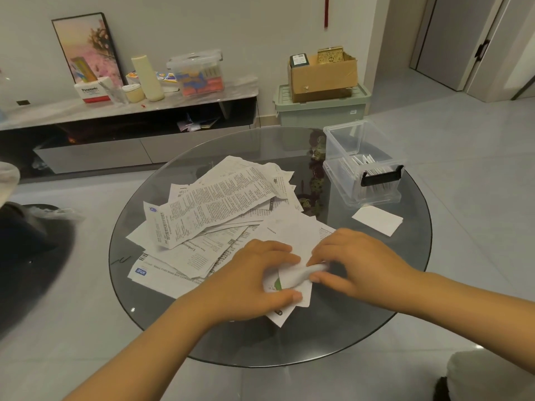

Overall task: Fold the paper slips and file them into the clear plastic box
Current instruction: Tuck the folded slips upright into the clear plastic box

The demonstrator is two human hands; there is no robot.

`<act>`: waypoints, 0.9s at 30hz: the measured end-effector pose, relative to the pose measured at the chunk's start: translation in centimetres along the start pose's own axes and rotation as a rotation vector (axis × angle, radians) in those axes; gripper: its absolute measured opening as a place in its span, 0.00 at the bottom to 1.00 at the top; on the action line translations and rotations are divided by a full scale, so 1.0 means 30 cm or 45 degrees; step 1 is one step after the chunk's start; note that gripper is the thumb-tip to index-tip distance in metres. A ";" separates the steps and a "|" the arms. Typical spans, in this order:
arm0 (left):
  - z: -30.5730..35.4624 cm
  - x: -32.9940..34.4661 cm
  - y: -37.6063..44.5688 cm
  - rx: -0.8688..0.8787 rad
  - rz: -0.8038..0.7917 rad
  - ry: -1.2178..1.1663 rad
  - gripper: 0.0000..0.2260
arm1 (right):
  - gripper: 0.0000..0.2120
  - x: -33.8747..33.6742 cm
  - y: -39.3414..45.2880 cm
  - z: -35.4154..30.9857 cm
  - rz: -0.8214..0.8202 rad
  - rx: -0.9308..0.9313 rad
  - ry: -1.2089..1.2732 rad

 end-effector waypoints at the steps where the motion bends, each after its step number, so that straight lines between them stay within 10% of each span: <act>1: -0.004 0.002 0.000 0.000 -0.006 0.003 0.26 | 0.13 -0.001 0.002 0.001 0.001 0.018 0.010; 22: 0.034 -0.067 0.039 -0.353 0.655 -0.434 0.11 | 0.07 -0.034 0.052 0.015 0.222 0.617 0.720; 27: 0.031 -0.073 0.043 -0.460 0.655 -0.522 0.09 | 0.21 -0.051 0.061 0.002 0.243 0.697 1.013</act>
Point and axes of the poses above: each hand's wrist, its own y-axis towards the middle knuckle, its own x-axis out of the palm, z = x × y, the point moved 4 cm from there along y, towards the middle knuckle, and after that the axes turned 15 degrees about z, right-handed, at the moved point
